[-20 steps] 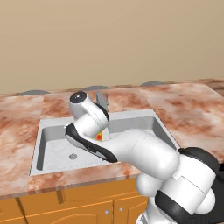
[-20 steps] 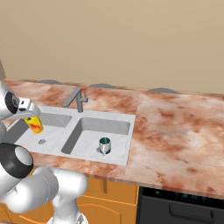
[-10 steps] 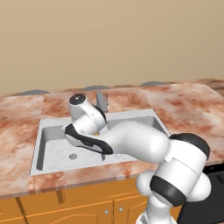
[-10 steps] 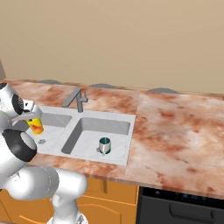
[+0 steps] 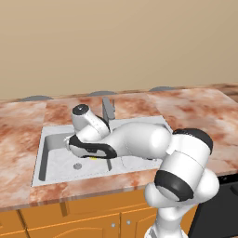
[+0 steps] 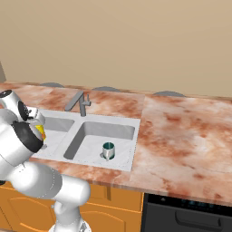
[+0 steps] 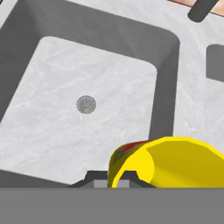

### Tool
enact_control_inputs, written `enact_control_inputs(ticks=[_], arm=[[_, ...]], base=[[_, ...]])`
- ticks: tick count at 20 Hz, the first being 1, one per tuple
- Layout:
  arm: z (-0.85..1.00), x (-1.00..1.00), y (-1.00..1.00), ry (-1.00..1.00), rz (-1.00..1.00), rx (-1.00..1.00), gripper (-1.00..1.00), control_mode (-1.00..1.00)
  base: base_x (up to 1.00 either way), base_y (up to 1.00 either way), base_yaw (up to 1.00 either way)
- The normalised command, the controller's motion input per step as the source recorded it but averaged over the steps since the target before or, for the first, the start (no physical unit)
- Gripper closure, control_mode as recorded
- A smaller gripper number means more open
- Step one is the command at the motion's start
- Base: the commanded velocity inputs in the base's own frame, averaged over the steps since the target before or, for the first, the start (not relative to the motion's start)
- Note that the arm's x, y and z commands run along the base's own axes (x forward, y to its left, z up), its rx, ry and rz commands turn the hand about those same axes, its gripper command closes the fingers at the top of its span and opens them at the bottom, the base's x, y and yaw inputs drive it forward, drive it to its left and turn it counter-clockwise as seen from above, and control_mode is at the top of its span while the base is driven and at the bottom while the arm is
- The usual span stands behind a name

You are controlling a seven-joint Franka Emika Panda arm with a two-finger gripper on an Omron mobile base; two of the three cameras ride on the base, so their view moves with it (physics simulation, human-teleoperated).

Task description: Move any existing items from the left basin to the right basin for drying. Then move the cup from the counter to the left basin of the sink for washing.

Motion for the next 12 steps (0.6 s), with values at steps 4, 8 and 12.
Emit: enact_control_inputs(ticks=[4,8,12], arm=[[-0.29,0.11,0.09,0.02,0.03,0.0,1.0,-1.0],[-0.26,0.11,0.09,0.02,0.03,0.0,1.0,-1.0],[-0.27,0.11,0.08,0.01,0.03,0.0,1.0,-1.0]], base=[[0.0,0.0,0.0],[0.0,0.0,0.0],[0.0,0.0,0.0]])
